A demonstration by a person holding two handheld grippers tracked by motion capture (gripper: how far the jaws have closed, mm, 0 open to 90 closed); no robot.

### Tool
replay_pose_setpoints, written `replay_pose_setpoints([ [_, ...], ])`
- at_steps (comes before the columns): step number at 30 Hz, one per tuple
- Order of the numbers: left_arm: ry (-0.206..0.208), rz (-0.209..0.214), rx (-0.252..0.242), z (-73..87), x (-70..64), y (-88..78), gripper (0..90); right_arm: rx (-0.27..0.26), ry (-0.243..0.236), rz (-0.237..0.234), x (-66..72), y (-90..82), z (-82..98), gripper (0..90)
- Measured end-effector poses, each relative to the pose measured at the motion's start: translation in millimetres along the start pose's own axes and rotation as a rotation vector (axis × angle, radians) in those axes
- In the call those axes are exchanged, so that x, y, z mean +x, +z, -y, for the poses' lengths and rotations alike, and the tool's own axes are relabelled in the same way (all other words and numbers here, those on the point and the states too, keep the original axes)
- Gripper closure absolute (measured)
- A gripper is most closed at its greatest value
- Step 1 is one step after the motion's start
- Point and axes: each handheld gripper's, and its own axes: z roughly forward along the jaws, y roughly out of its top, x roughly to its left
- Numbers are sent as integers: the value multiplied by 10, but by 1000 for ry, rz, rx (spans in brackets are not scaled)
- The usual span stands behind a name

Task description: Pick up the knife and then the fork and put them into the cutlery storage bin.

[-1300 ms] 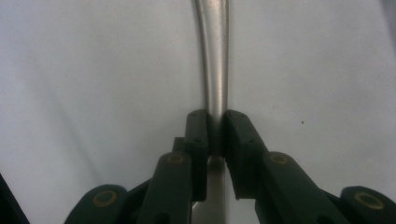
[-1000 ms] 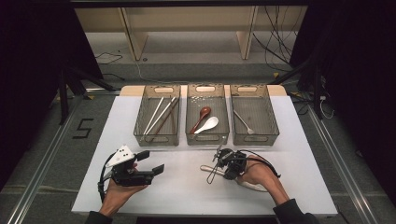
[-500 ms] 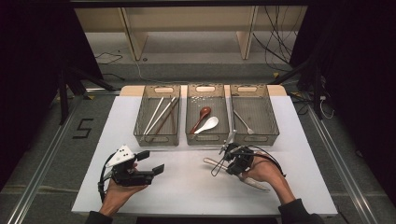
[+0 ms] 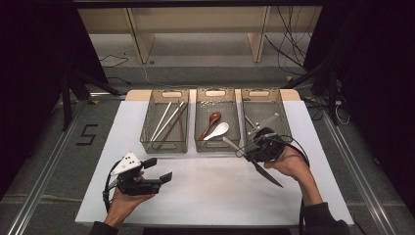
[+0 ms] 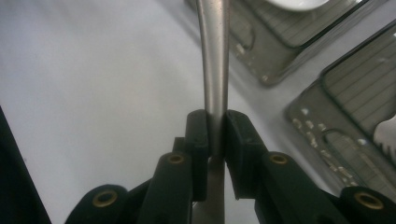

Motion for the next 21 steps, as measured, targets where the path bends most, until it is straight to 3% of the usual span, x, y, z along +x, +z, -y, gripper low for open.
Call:
replay_pose_setpoints([
  [9, 3, 0, 1, 0, 6, -5, 169, -102, 77, 43, -240, -120, -120, 803],
  [21, 3, -1, 1, 0, 10, -9, 169, -149, 137, 108, -511, -270, -309, 803],
])
